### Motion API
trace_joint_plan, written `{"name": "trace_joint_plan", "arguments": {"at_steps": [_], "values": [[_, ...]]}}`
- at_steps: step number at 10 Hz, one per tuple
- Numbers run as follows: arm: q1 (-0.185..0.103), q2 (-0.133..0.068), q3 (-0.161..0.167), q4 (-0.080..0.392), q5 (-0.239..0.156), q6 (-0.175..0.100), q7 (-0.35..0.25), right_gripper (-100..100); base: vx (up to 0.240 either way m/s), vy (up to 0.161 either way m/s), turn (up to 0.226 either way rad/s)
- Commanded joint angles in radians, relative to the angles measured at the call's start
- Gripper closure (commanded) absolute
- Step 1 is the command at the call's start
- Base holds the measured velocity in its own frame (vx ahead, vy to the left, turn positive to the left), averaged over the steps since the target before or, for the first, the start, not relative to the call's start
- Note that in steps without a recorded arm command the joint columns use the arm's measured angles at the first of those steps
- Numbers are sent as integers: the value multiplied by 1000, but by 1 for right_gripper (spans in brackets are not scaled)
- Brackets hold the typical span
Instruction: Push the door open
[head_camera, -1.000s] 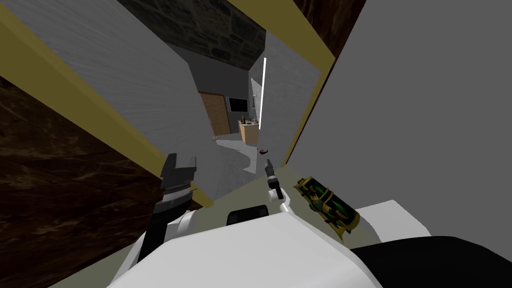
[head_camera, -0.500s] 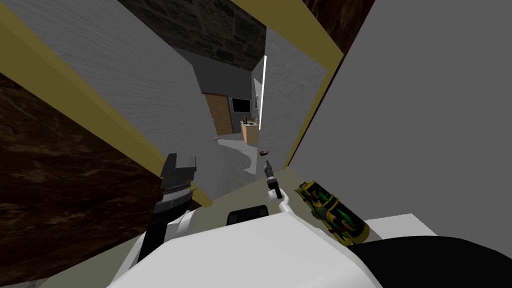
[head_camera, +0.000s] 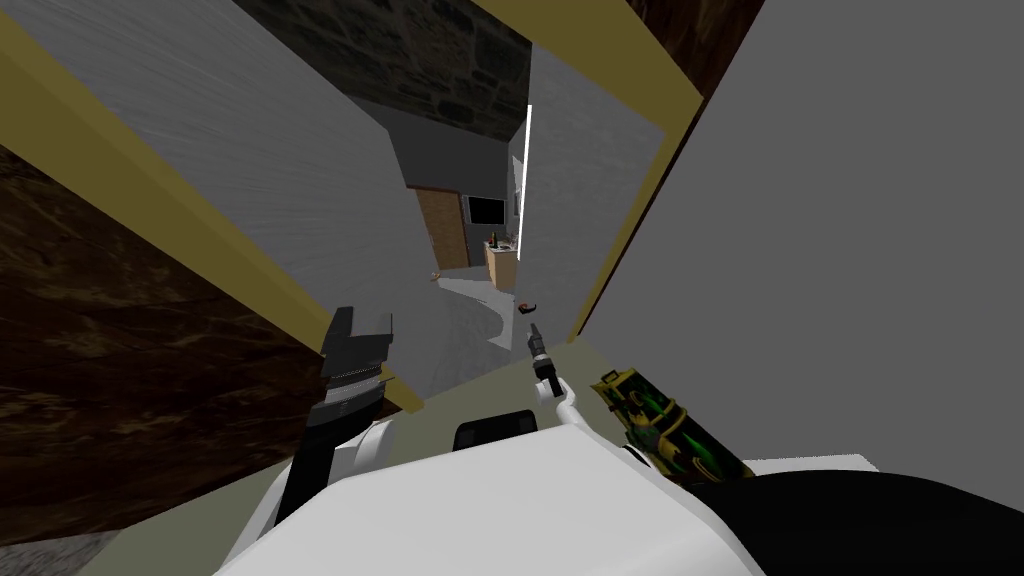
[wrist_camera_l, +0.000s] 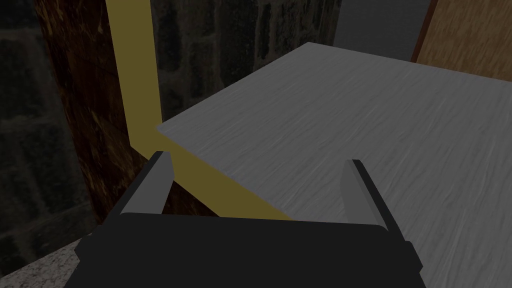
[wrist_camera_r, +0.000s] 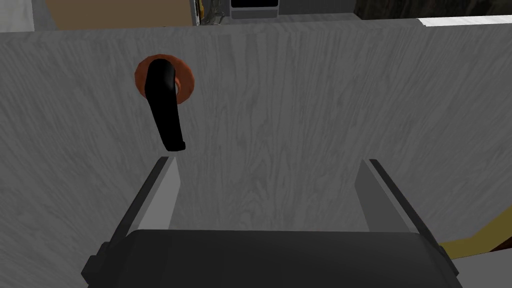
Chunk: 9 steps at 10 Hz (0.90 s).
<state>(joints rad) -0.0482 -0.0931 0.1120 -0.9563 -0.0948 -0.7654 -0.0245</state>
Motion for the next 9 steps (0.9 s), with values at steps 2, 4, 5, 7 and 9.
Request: {"name": "trace_joint_plan", "arguments": {"at_steps": [2, 4, 5, 7, 9], "values": [[-37, 0, 2, 73, -3, -15, -4, -100, 30, -80, 92], [-53, 0, 3, 121, -4, -21, -7, -100, 22, -79, 55], [-68, 0, 4, 150, -5, -27, -9, -100, 33, -118, 118], [-82, 0, 5, 187, -6, -32, -11, -100, 24, -81, 50], [-95, 0, 5, 218, -7, -37, -12, -100, 24, -66, 45]]}}
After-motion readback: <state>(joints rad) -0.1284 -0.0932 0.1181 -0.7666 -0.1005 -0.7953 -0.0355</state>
